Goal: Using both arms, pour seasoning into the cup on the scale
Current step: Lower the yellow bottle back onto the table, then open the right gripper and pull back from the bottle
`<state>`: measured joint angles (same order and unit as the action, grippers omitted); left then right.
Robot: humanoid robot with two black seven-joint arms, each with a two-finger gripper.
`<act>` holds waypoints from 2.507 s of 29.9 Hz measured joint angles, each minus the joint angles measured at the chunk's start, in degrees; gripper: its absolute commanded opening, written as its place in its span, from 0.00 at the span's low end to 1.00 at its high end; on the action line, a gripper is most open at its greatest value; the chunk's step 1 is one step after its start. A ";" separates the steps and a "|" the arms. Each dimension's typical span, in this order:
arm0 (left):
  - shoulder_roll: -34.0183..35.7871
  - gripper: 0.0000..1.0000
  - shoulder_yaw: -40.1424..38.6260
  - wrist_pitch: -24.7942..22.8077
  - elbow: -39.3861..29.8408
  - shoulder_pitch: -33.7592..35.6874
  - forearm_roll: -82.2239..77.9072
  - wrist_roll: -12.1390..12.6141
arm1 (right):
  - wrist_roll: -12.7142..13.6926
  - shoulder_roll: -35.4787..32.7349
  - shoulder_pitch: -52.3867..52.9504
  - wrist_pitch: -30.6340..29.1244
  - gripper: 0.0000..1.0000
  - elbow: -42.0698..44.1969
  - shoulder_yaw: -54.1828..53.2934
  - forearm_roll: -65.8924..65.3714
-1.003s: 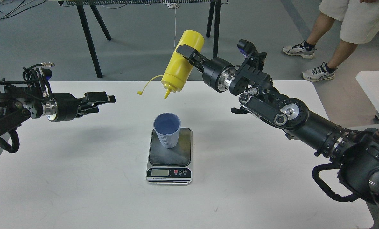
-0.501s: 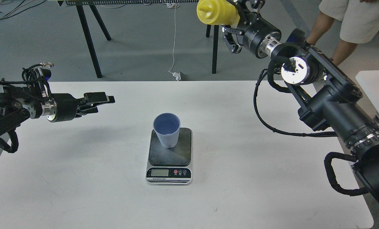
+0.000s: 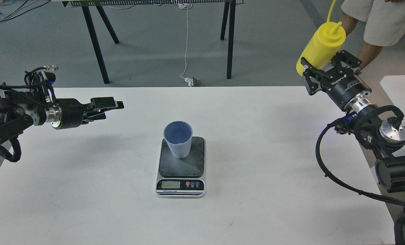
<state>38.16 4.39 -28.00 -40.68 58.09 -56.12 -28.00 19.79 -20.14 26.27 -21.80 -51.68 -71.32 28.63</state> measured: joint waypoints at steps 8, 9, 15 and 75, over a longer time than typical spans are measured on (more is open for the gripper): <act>0.01 0.99 0.01 0.00 -0.01 -0.12 0.11 0.00 | 1.04 0.15 -10.74 -5.90 0.06 -1.65 0.34 5.89; 0.04 0.99 0.01 0.00 -0.01 -0.17 0.10 0.00 | 1.04 0.31 -11.75 -6.07 0.06 -1.58 0.41 5.98; 0.01 0.99 0.09 0.00 -0.01 -0.25 -0.05 0.00 | 0.71 3.60 -15.34 -6.20 0.07 -0.89 2.07 5.59; -0.11 0.99 0.53 0.00 -0.02 -0.26 -0.14 0.00 | -1.89 8.78 -22.41 -6.20 0.98 -1.43 7.10 -1.87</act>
<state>38.05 4.92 -28.00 -40.70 57.83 -56.25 -28.00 17.90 -11.36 3.86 -28.00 -53.11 -64.22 26.76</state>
